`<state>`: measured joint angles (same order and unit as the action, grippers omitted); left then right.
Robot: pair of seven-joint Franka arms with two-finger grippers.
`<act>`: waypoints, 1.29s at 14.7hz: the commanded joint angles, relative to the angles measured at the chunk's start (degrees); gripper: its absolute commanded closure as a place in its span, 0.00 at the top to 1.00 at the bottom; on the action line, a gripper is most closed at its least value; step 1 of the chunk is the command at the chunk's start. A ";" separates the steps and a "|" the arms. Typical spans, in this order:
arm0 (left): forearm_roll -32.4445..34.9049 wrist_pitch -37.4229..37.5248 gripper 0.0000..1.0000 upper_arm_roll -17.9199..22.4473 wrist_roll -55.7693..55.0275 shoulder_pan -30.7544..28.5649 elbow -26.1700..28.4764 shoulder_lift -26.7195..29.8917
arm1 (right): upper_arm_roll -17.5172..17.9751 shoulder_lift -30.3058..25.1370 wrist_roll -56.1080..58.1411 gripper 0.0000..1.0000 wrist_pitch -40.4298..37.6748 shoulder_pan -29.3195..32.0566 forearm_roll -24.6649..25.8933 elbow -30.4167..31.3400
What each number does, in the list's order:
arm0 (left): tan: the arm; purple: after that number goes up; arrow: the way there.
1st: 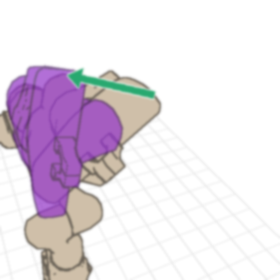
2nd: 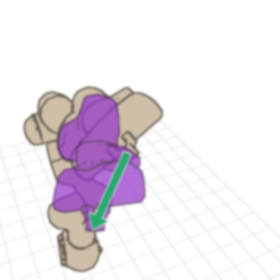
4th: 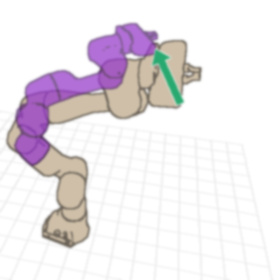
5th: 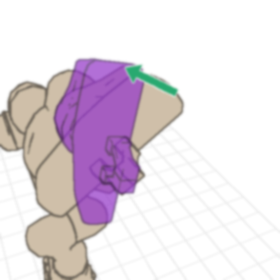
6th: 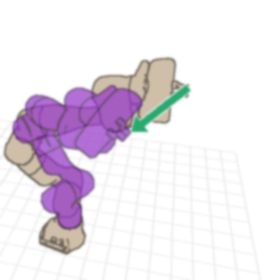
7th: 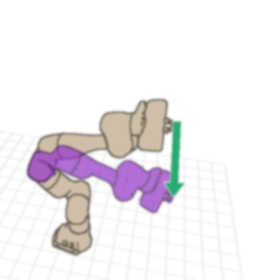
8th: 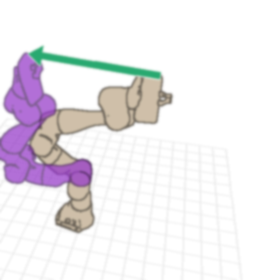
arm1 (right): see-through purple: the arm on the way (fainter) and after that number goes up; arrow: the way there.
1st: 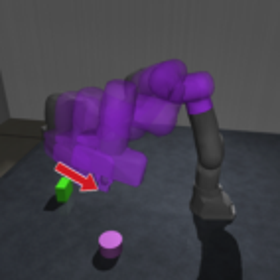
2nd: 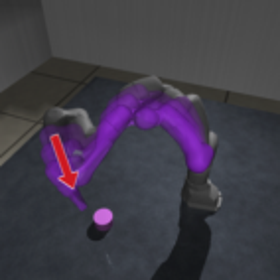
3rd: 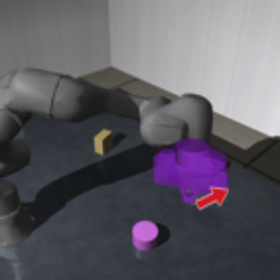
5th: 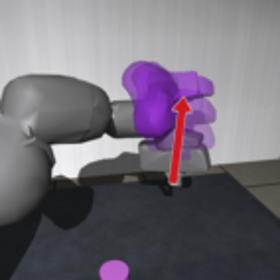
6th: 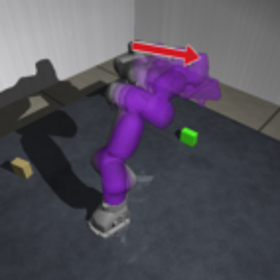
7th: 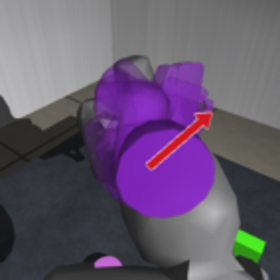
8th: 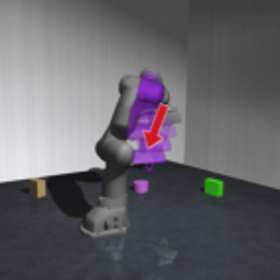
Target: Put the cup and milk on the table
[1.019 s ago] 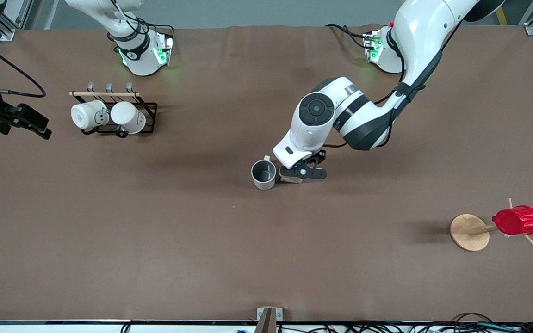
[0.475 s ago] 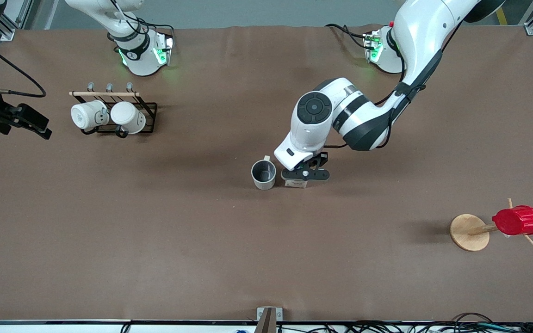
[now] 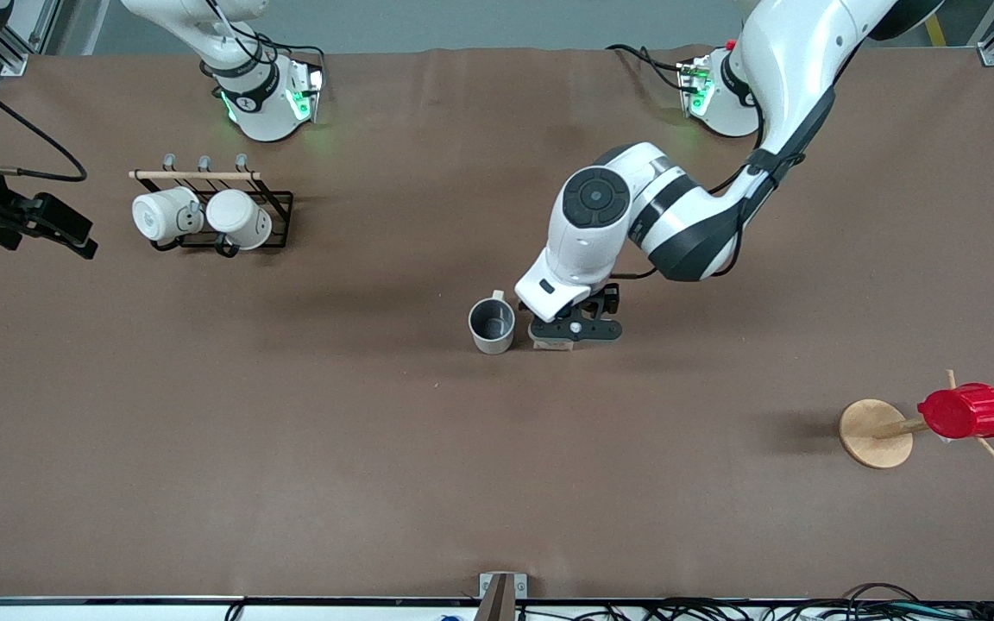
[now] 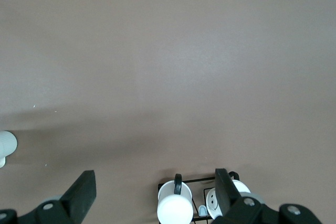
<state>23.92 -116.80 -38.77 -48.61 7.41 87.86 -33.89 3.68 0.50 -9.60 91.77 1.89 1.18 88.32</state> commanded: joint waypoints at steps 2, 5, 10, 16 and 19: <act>-1.48 1.48 1.00 4.04 -0.26 -0.64 0.90 9.08 | -0.16 -0.93 0.55 1.00 0.17 0.04 -1.10 1.16; -10.00 4.89 1.00 10.27 7.09 -0.64 1.69 15.41 | -0.16 -0.93 0.55 1.00 0.17 0.04 -1.10 1.16; -24.59 12.21 1.00 25.20 27.73 -0.73 6.34 26.92 | -0.16 -0.93 0.81 1.00 0.08 0.13 -1.10 1.24; -29.19 12.82 1.00 38.58 43.34 -1.08 17.77 40.56 | -0.16 -0.93 1.34 1.00 -0.10 0.13 -1.10 1.33; -24.28 15.72 1.00 39.48 43.43 -1.52 16.03 40.49 | -0.16 -0.93 1.42 1.00 -0.71 0.22 -1.10 1.24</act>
<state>-2.99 -101.97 0.81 -5.54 5.82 103.78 5.80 3.66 0.50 -9.09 91.17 1.89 1.18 88.48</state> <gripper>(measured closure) 0.000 0.000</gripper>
